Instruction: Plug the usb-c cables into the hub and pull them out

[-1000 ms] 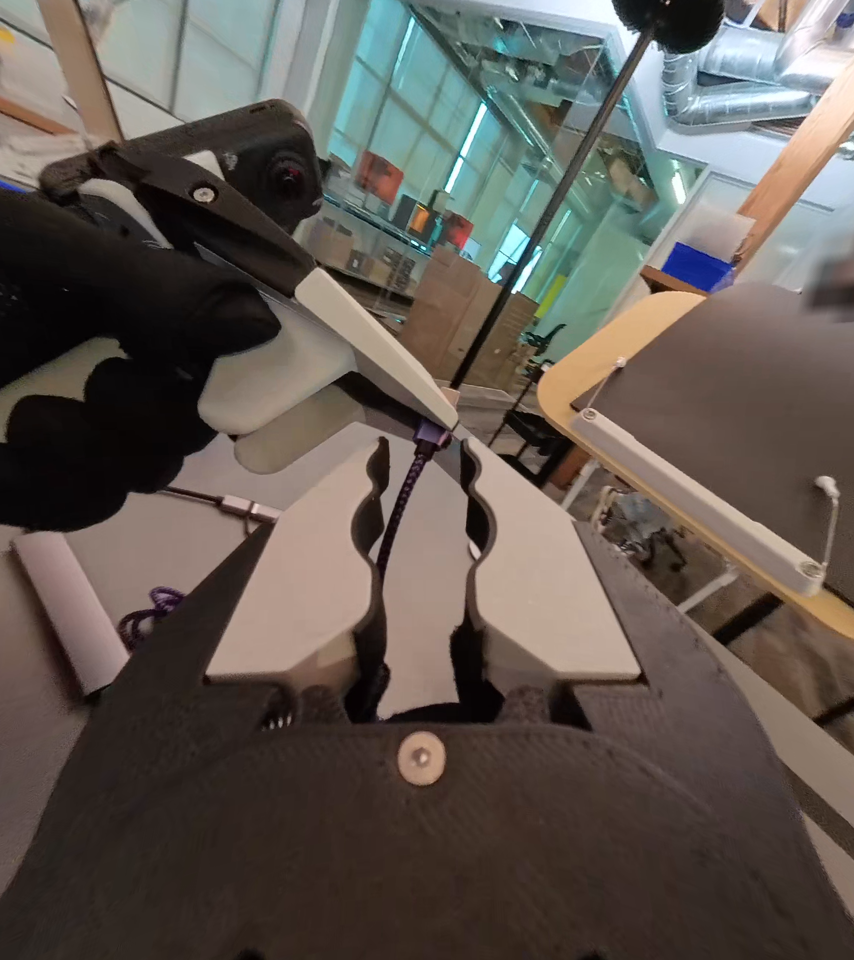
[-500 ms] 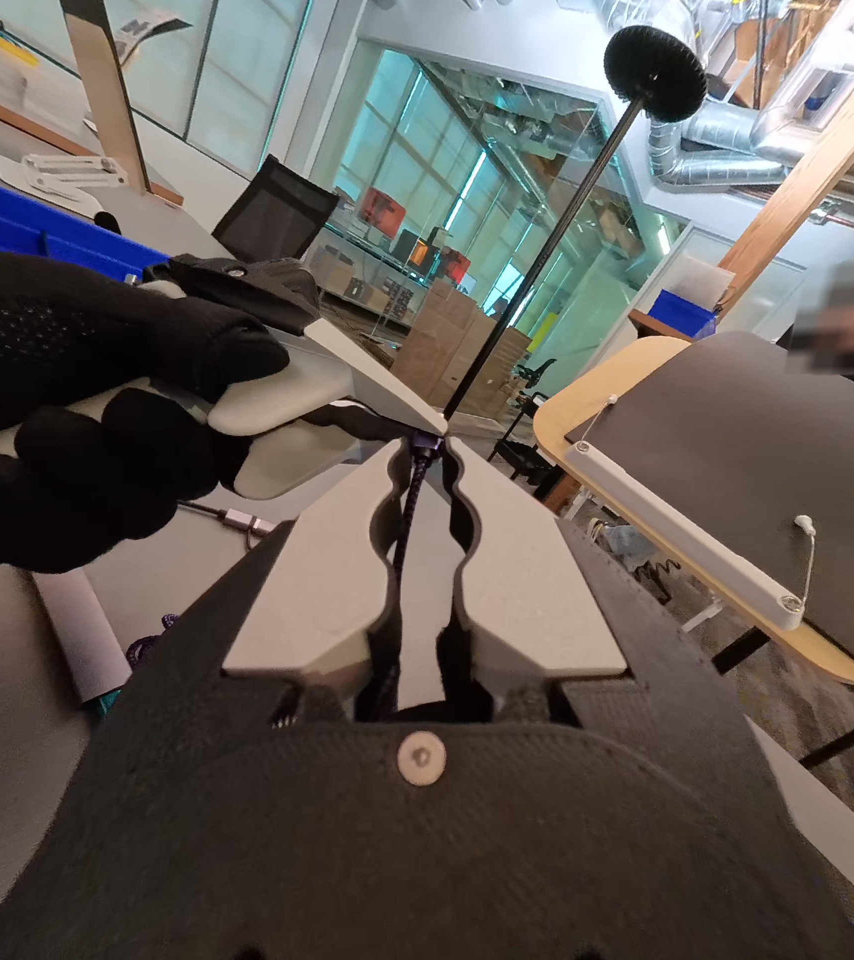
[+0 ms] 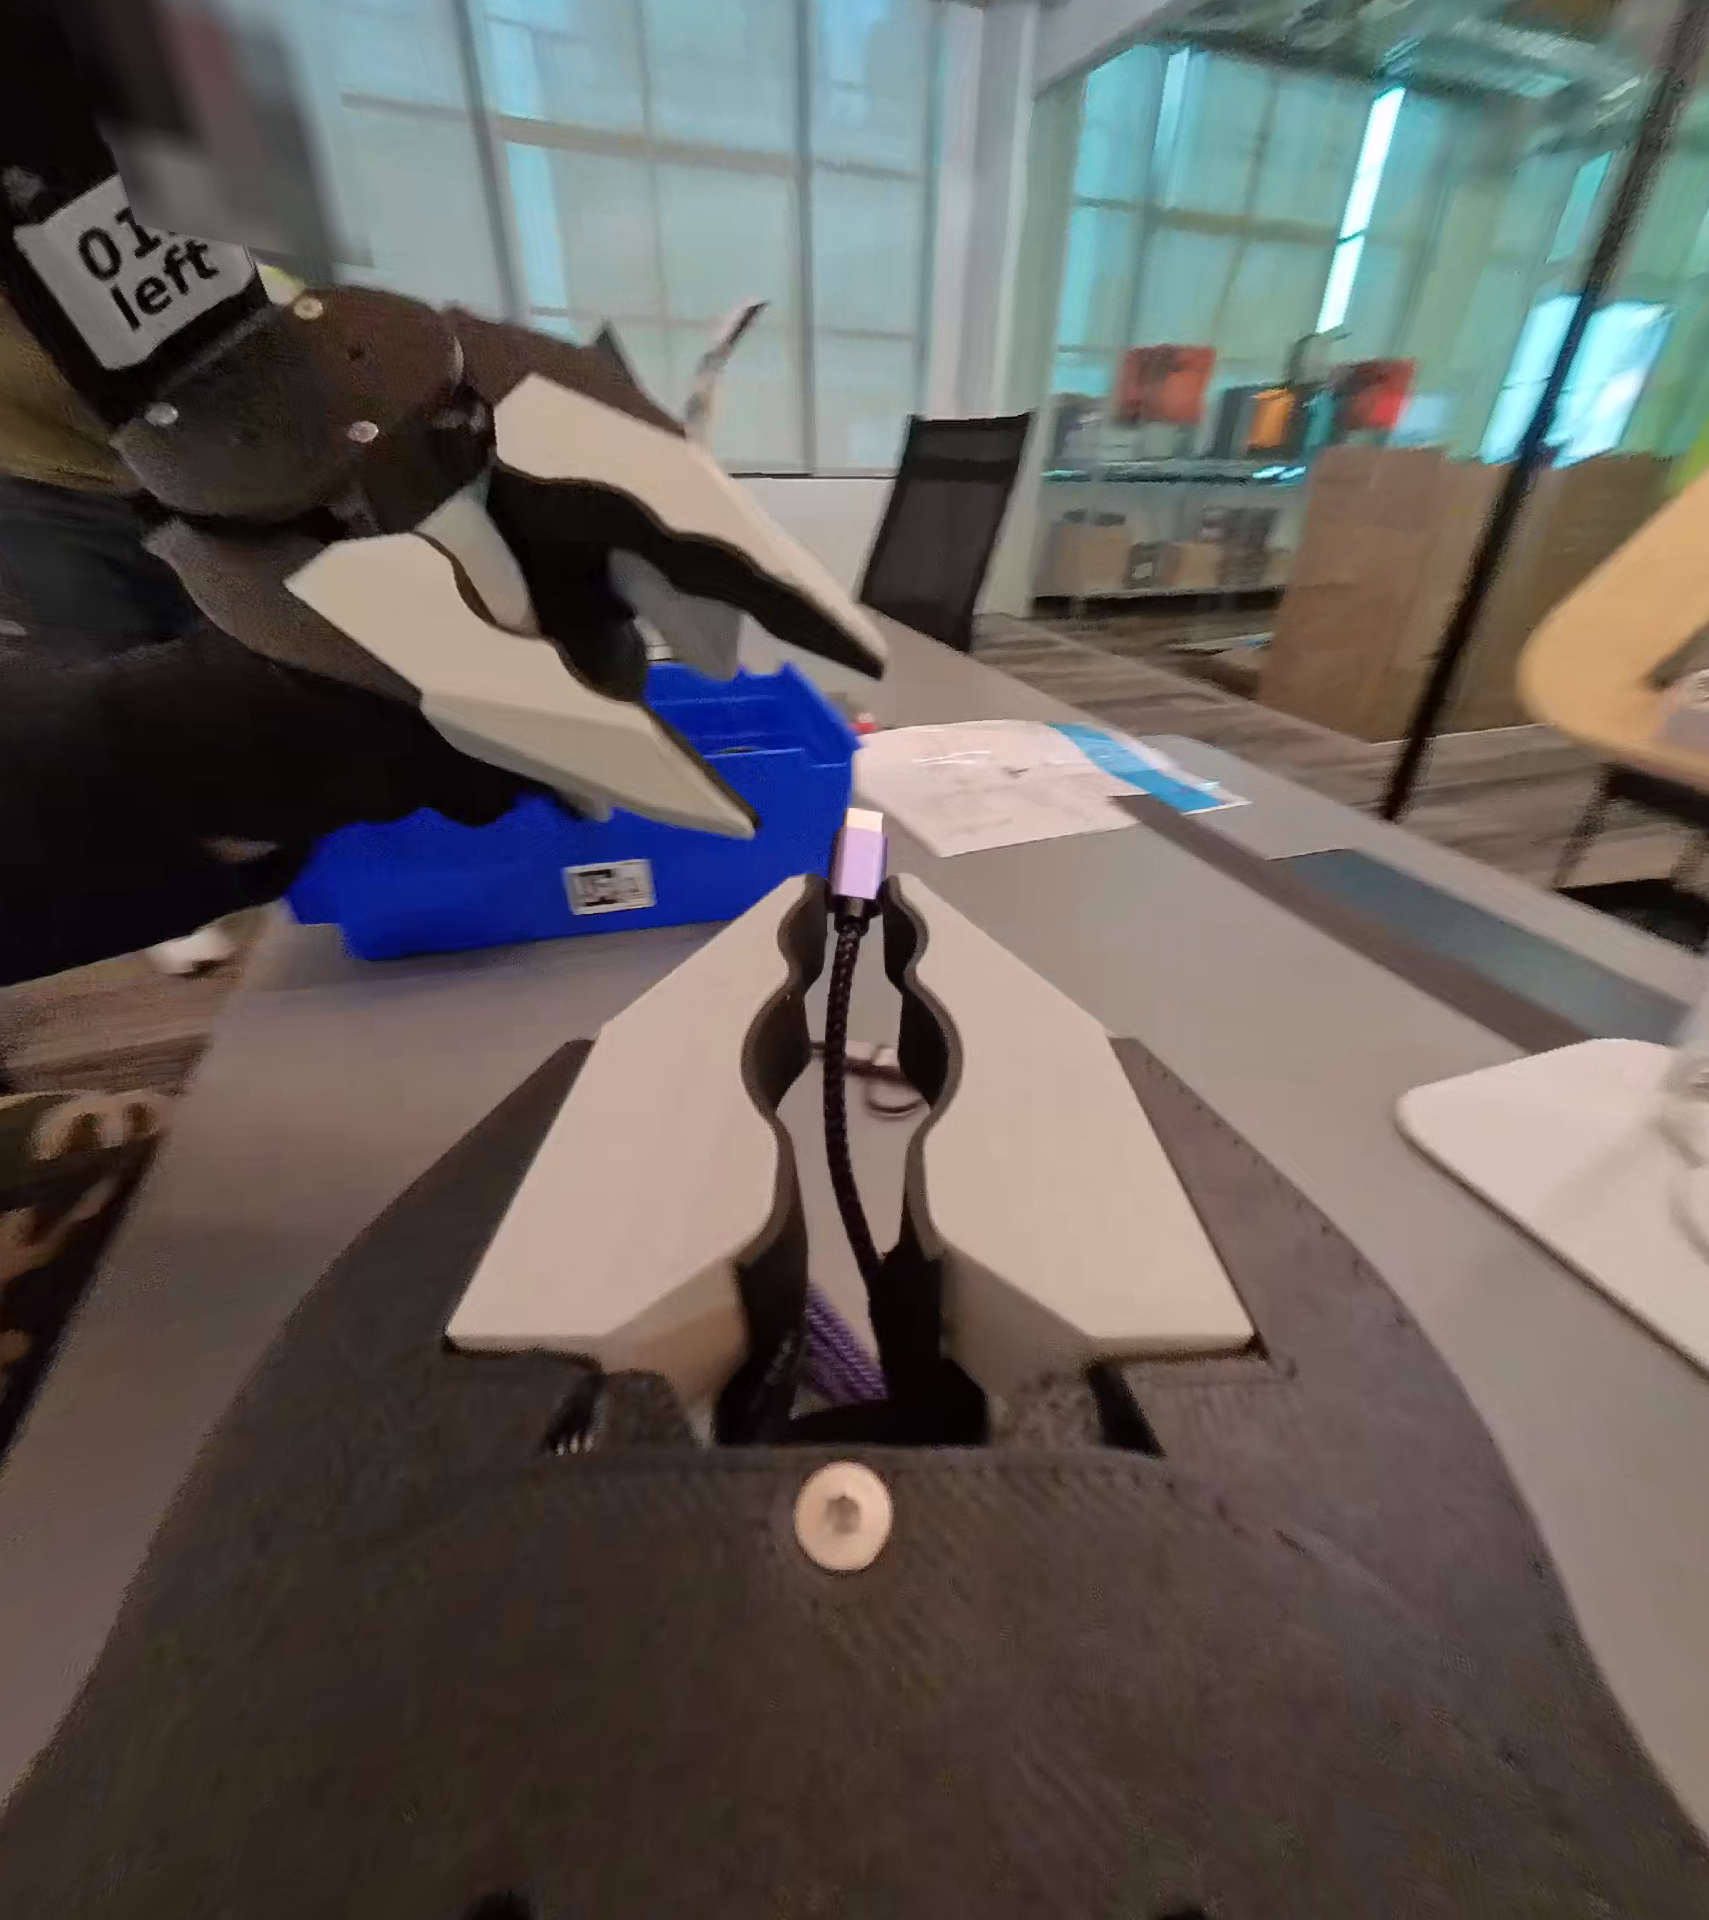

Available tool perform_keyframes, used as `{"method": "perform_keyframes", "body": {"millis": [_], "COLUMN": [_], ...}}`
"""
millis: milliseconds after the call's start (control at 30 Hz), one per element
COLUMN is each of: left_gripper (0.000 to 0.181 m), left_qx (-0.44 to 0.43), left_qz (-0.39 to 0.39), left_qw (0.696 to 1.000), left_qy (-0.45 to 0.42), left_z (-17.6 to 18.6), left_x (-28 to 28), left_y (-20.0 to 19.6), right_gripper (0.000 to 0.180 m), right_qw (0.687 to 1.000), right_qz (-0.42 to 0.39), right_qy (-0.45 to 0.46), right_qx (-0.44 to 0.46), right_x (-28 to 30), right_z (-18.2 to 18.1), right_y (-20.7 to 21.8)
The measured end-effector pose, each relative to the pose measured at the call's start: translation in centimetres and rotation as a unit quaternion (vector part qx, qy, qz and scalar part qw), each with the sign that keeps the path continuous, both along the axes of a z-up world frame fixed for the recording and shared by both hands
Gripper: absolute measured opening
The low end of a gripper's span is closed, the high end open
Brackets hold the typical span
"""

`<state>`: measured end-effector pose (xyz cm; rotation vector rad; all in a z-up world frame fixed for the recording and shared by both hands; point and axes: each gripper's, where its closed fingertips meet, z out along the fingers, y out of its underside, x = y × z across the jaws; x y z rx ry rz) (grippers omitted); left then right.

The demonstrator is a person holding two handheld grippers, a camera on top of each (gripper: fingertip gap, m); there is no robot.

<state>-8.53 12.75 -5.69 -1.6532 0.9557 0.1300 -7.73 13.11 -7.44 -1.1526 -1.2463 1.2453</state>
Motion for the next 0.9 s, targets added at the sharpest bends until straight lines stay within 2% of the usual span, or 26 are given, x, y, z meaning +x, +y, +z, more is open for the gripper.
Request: {"method": "perform_keyframes", "body": {"millis": [100,300,333,467,767,900], "left_gripper": [0.041,0.012,0.011,0.007,0.005,0.005], "left_qx": [0.015,0.009,0.013,0.027,0.057,0.068], "left_qz": [-0.025,-0.062,-0.059,-0.049,0.028,0.035], "left_qw": [0.988,0.966,0.964,0.965,0.988,0.987], "left_qy": [0.153,0.251,0.259,0.258,0.141,0.142], "left_z": [-1.0,-2.7,-2.8,-2.5,-1.2,-1.3], "left_x": [0.4,1.1,1.1,1.2,1.6,1.8], "left_y": [-0.4,-1.2,-1.2,-1.1,0.1,0.2], "right_gripper": [0.008,0.008,0.008,0.008,0.015,0.009], "right_qw": [0.998,0.991,0.991,0.986,0.974,0.971], "right_qz": [0.051,0.111,0.113,0.13,0.123,0.129], "right_qy": [-0.005,-0.007,-0.01,-0.004,0.071,0.075], "right_qx": [-0.031,-0.073,-0.076,-0.1,-0.178,-0.189], "right_x": [-0.2,-0.2,-0.2,0.0,0.4,0.6], "right_z": [-0.3,-0.4,-0.5,-0.4,1.4,1.5], "right_y": [-1.2,-2.6,-2.5,-2.6,-1.0,-1.0]}}
